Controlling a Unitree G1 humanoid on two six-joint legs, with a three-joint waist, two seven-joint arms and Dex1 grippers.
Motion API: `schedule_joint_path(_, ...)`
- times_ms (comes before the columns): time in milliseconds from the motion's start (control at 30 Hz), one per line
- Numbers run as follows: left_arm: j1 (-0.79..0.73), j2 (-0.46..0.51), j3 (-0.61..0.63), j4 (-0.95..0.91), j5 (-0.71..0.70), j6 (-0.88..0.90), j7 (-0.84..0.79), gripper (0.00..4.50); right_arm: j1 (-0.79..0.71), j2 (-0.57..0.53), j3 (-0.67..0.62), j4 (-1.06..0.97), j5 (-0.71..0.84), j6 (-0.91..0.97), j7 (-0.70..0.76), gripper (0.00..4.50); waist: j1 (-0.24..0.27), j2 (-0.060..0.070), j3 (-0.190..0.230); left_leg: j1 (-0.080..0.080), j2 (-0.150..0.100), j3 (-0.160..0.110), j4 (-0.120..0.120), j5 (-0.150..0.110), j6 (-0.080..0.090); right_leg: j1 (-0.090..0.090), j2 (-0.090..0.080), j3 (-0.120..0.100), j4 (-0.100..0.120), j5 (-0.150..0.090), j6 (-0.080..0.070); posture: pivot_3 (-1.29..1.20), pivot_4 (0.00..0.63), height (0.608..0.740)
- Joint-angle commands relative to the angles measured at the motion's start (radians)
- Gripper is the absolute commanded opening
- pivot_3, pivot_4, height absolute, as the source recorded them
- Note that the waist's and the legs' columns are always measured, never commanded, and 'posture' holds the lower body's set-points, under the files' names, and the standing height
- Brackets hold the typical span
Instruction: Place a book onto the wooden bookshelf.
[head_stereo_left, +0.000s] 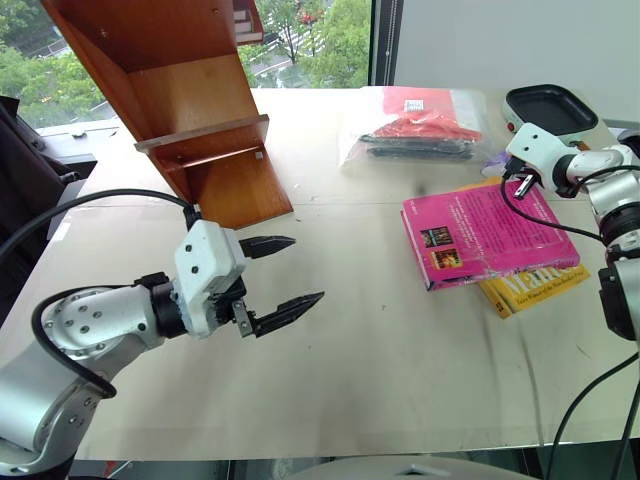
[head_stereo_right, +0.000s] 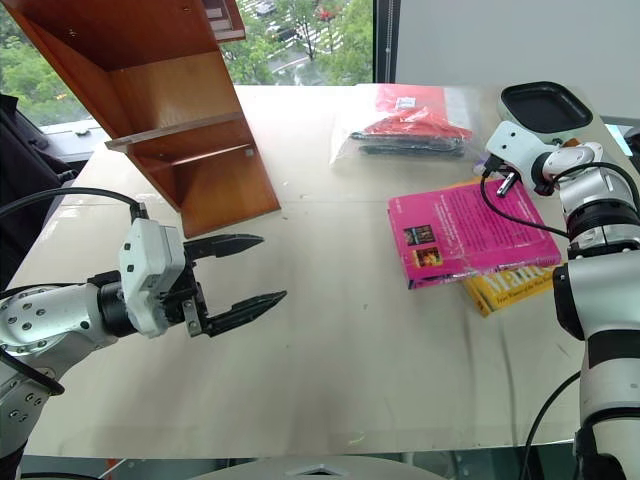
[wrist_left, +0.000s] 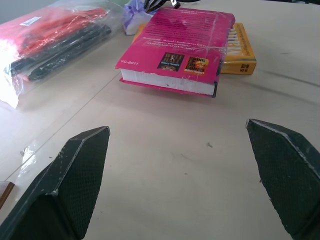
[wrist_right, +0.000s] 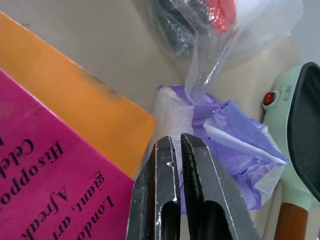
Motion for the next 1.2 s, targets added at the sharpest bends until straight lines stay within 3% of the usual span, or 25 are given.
schedule_joint_path(33, -0.009, -0.004, 0.012, -0.01, 0.0, -0.023, 0.003, 4.5, -0.027, -0.035, 0.001, -0.003, -0.017, 0.013, 0.038, 0.07, 0.0, 0.0, 0.0, 0.0, 0.0, 0.0, 0.0, 0.0, 0.0, 0.0, 0.0, 0.0, 0.0, 0.0, 0.0, 0.0, 0.15, 0.731)
schedule_joint_path(567, -0.021, -0.023, -0.05, 0.027, 0.035, -0.053, -0.02, 4.5, 0.016, -0.199, -0.001, -0.101, -0.025, 0.046, 0.403, 0.07, 0.001, 0.001, 0.0, 0.0, 0.0, 0.0, 0.0, 0.0, 0.0, 0.0, 0.0, 0.0, 0.0, 0.002, 0.003, 0.0, 0.15, 0.731)
schedule_joint_path(833, -0.052, -0.026, -0.095, 0.059, 0.048, -0.066, -0.045, 4.5, 0.166, -0.274, -0.035, -0.3, 0.046, 0.118, 0.559, 0.07, 0.003, 0.001, 0.0, 0.001, 0.0, 0.0, 0.0, 0.0, 0.0, 0.0, 0.0, 0.0, 0.001, 0.002, 0.003, 0.0, 0.15, 0.731)
schedule_joint_path(1200, -0.067, -0.024, -0.107, 0.079, 0.053, -0.069, -0.069, 4.5, 0.399, -0.353, -0.095, -0.624, 0.153, 0.281, 0.639, 0.07, 0.005, 0.001, 0.0, 0.001, 0.0, 0.0, 0.001, 0.0, 0.0, 0.0, 0.0, 0.0, 0.001, 0.002, 0.003, 0.0, 0.15, 0.731)
